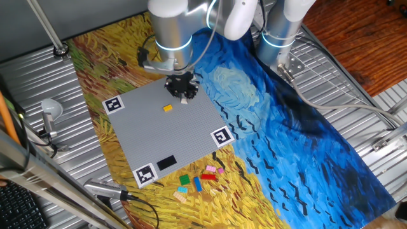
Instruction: Stack small Lego blocks randomly, one at a time
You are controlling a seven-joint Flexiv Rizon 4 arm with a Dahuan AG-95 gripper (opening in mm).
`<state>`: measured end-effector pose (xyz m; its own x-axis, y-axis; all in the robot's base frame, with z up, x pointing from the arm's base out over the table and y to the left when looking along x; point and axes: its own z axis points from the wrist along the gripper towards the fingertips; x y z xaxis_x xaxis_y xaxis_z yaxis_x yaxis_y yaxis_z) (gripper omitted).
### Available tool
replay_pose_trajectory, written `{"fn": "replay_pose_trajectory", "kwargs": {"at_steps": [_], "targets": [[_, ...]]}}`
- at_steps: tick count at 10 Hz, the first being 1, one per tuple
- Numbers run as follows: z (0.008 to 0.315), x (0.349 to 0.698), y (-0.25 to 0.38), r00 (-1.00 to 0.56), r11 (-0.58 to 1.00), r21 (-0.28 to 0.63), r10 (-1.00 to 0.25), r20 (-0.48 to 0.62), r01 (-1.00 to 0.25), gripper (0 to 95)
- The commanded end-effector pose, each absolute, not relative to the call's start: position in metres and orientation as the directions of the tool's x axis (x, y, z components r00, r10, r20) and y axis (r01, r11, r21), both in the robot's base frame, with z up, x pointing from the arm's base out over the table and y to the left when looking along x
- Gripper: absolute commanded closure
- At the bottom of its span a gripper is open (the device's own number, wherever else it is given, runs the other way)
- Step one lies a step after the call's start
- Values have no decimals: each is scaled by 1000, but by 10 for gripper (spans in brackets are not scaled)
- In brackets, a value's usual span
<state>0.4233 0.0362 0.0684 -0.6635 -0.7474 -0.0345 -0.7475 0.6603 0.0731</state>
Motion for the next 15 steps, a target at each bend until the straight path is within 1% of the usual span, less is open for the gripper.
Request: {"fn": "replay_pose_trajectory", "kwargs": {"at_steps": [1,3,6,8,10,11,12,15], "targets": [[66,429,20,-633,633,31,-774,-12,-774,950],[62,435,11,-614,614,26,-789,-7,-789,950],[61,435,12,-646,646,25,-763,1,-763,950],[61,435,12,-718,718,19,-696,3,-696,950],[61,435,12,-751,751,13,-660,18,-660,950],[61,435,12,-792,793,-2,-609,51,-610,950],[61,435,12,-808,809,-16,-585,65,-587,950],[61,435,12,-823,824,-35,-563,77,-566,950]]}}
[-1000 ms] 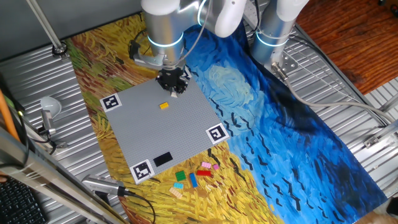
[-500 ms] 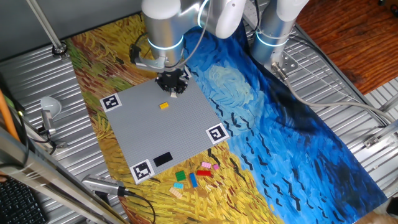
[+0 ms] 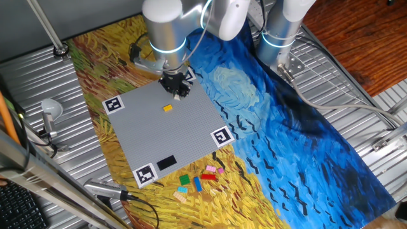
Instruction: Stack small Lego blocks randomly, one at a time
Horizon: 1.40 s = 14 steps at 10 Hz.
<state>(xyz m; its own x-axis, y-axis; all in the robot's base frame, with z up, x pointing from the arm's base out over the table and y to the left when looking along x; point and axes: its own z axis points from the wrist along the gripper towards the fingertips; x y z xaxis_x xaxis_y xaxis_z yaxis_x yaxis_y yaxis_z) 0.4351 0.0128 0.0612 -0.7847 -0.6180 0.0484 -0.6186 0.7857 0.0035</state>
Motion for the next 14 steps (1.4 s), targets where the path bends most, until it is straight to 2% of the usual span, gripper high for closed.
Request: {"fn": "replay_pose_trajectory", "kwargs": {"at_steps": [1,6,10,14], "targets": [[58,430,8,-799,799,-36,-597,72,-601,950],[48,457,-23,-671,670,-28,-740,38,-741,950],[37,490,-28,-639,638,-29,-768,34,-769,950],[32,495,-25,-638,638,1,-770,-4,-770,950]]}}
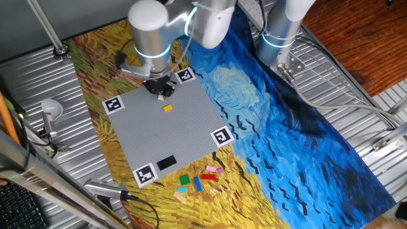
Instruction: Stack small Lego blocks randomly, one at a time
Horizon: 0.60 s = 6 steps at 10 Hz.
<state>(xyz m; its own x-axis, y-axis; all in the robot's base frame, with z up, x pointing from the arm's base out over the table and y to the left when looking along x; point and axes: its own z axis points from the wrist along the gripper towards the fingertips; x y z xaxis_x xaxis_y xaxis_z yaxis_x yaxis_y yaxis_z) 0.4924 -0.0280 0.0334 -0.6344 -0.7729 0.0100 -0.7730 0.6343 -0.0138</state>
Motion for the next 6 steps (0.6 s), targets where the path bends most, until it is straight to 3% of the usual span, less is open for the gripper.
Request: {"fn": "replay_pose_trajectory", "kwargs": {"at_steps": [1,6], "targets": [[32,494,-24,-639,639,0,-769,1,-769,950],[32,494,-24,-659,659,0,-752,12,-752,950]]}}
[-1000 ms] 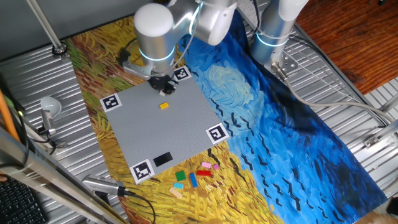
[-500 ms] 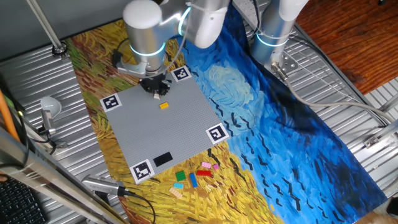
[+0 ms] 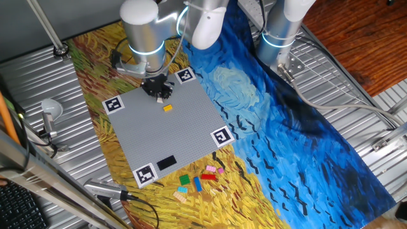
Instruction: Stack small Lego blocks randomly, one at a time
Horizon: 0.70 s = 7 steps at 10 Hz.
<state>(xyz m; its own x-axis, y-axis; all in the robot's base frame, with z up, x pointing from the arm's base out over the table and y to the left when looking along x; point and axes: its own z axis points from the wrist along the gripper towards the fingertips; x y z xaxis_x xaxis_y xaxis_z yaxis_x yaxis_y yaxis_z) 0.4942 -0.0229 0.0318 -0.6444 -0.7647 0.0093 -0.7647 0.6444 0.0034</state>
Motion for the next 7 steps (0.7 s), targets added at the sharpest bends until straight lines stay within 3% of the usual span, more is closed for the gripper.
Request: {"fn": "replay_pose_trajectory", "kwargs": {"at_steps": [1,4,7], "targets": [[32,494,-24,-696,696,-4,-718,14,-718,950],[32,494,-24,-660,660,-7,-751,4,-751,950],[32,493,-24,-412,412,-15,-911,0,-911,950]]}}
